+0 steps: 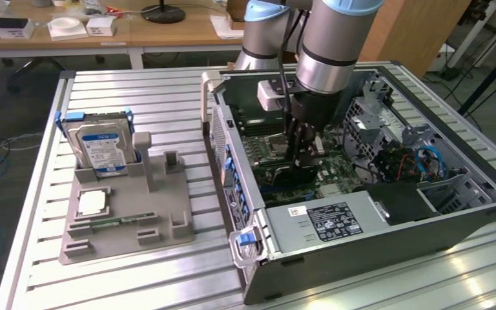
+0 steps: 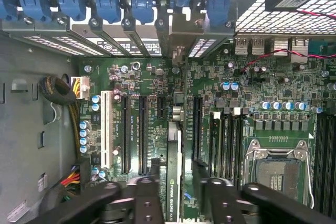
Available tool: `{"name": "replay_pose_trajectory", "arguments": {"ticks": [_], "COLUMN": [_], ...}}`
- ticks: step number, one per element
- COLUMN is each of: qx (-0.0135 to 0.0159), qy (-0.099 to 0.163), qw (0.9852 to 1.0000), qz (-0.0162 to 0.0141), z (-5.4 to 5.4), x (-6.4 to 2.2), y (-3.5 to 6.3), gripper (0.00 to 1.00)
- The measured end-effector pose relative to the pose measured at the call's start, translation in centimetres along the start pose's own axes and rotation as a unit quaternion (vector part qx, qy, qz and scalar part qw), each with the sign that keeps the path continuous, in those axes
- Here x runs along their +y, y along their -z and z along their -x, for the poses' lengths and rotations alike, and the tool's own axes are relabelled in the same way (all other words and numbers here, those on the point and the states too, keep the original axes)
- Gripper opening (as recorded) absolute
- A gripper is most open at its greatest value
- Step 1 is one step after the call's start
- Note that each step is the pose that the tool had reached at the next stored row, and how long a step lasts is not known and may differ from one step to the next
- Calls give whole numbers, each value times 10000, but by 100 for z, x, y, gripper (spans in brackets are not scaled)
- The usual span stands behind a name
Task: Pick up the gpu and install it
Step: 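Insert the gpu into the slot, then press down on the gpu until it lock into place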
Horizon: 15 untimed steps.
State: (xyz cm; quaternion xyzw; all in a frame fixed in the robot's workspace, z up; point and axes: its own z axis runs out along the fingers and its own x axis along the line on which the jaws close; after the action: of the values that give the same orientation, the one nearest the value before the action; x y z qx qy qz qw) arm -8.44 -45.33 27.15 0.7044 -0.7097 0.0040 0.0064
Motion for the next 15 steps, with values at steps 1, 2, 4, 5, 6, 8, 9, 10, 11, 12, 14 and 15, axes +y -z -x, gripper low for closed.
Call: {"name": "replay_pose_trajectory", "arguments": {"ticks": [1, 2, 4, 5, 6, 8, 9, 10, 11, 12, 14, 15], "qx": [0, 0, 0, 0, 0, 0, 0, 0, 0, 0, 0, 0], "qy": [0, 0, 0, 0, 0, 0, 0, 0, 0, 0, 0, 0], "qw": [10000, 10000, 10000, 10000, 10000, 10000, 10000, 10000, 10000, 10000, 10000, 10000], "qz": [0, 0, 0, 0, 0, 0, 0, 0, 0, 0, 0, 0], "z": [0, 0, 0, 0, 0, 0, 0, 0, 0, 0, 0, 0], "x": [0, 0, 0, 0, 0, 0, 0, 0, 0, 0, 0, 0], "y": [0, 0, 0, 0, 0, 0, 0, 0, 0, 0, 0, 0], "gripper": [37, 31, 25, 19, 19, 11, 11, 11, 11, 11, 11, 11]}}
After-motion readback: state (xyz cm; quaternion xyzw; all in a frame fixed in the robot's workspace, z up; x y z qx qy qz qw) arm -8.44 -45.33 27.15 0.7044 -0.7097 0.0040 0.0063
